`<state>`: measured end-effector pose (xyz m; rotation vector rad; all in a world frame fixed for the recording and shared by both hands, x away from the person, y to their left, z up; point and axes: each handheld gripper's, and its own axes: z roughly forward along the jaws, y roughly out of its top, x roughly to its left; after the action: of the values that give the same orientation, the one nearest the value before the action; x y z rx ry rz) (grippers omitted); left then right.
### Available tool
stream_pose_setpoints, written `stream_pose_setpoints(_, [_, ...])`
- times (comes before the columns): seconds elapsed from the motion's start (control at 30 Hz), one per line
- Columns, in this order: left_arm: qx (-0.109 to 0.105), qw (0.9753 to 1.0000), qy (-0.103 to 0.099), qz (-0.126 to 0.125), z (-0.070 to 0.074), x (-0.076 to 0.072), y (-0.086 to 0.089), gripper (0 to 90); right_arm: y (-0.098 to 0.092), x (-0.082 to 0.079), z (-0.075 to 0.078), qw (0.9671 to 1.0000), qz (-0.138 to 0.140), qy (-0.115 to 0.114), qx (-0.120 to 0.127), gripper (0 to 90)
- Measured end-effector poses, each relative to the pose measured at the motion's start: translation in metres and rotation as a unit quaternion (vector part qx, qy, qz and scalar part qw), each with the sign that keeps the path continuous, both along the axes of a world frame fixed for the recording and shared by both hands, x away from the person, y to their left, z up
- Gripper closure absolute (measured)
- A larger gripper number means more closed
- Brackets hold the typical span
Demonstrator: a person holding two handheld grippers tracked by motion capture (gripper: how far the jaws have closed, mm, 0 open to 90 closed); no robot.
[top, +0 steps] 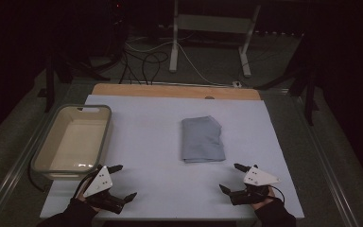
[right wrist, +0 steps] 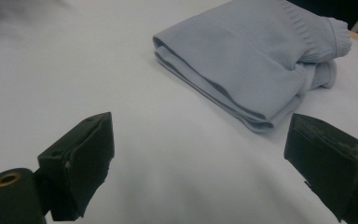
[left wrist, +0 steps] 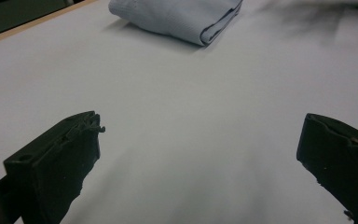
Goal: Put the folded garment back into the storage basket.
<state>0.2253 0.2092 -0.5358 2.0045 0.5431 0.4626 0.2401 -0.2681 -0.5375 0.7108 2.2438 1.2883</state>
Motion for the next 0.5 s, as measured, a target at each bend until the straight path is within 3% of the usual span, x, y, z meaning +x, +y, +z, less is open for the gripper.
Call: stream_pose_setpoints(0.5, [0.004, 1.0000, 0.006, 0.001, -0.0004, 0.0017, -0.0009, 0.0, 0.0008, 0.0003, 0.0013, 0.9999, 0.009, 0.009, 0.001, 8.3])
